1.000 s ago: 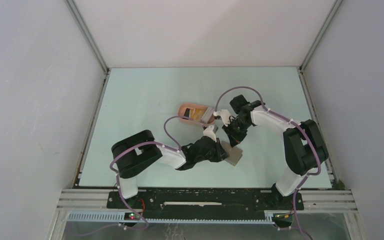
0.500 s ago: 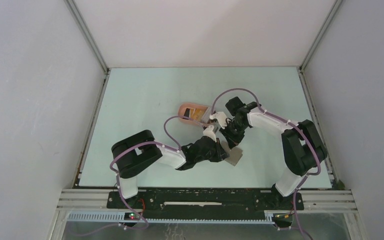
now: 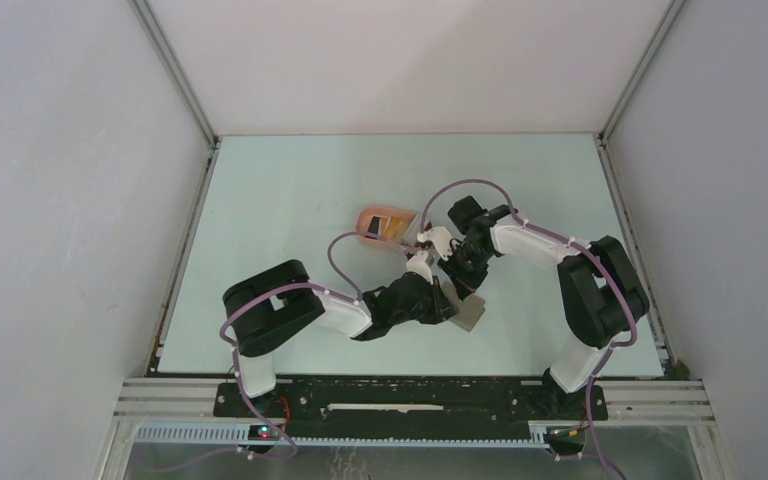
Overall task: Put the credit cards into the card holder
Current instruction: Close the credit card at the center of the board.
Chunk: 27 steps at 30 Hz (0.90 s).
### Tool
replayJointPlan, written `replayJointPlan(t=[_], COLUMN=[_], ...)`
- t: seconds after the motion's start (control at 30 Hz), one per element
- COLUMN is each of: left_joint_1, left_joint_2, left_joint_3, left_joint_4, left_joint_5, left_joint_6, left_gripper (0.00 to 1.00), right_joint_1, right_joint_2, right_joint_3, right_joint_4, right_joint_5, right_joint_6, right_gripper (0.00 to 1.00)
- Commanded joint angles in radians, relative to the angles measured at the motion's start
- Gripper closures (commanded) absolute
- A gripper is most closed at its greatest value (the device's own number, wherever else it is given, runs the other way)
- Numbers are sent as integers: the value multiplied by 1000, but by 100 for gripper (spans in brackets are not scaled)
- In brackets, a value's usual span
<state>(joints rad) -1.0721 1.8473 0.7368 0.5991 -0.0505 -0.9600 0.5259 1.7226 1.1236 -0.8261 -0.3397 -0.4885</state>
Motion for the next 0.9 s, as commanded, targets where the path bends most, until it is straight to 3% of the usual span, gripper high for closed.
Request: replayJointPlan(t=[0.0, 0.87], left_joint_1=[12, 12], left_joint_2=[16, -1], left_joint_3=[-2, -19], left_joint_4=[-39, -24], left_joint_5=[-45, -51], left_joint_6=[21, 23], left_gripper=[97, 98], right_joint_1=[12, 28], right_joint_2=[15, 142], right_joint_3=[-1, -1], right_joint_4=[-7, -25], right_joint_5=[16, 101], right_joint_6=[-8, 26], right_gripper=[100, 100])
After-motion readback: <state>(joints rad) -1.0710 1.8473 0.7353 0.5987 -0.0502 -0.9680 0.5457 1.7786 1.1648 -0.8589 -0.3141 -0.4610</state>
